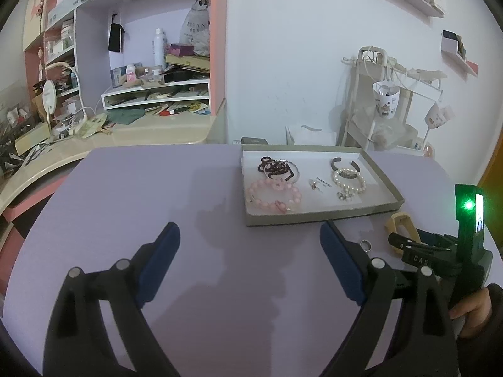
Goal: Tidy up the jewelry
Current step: 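Grasp the yellow strap watch with the right tool, then grasp the silver ring with the left tool while the right holds the watch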
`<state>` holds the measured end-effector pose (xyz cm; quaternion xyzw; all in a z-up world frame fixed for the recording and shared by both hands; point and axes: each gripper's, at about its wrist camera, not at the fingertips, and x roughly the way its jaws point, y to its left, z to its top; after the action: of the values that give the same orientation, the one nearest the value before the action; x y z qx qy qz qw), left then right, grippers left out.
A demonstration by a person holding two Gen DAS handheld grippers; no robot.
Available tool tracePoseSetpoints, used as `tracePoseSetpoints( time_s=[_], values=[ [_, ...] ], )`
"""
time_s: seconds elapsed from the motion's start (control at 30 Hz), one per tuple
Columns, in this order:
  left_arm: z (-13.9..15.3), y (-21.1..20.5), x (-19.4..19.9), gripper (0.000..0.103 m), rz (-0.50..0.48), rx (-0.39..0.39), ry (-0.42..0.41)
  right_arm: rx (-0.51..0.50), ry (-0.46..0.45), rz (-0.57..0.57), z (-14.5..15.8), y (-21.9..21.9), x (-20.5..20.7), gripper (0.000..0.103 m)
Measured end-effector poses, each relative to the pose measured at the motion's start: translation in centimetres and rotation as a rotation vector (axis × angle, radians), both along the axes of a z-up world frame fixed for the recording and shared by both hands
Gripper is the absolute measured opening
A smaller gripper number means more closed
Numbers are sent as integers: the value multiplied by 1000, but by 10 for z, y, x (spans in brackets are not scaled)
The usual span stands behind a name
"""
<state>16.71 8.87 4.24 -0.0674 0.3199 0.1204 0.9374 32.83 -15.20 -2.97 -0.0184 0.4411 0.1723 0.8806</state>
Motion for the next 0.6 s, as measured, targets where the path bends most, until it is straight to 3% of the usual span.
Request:
tracePoseSetpoints(
  time_s=[0.33,0.47,0.6],
  values=[
    [-4,-1,4,91,-3,-6,17,-8,2,3,-2,3,-1,67],
    [-8,-5,8,91,-11,-10,25,16,9,13,-1,0,-1,36],
    [-16,-18,17,91,-33,-22,38,58,17,9,3,-11,-10,31]
  ],
)
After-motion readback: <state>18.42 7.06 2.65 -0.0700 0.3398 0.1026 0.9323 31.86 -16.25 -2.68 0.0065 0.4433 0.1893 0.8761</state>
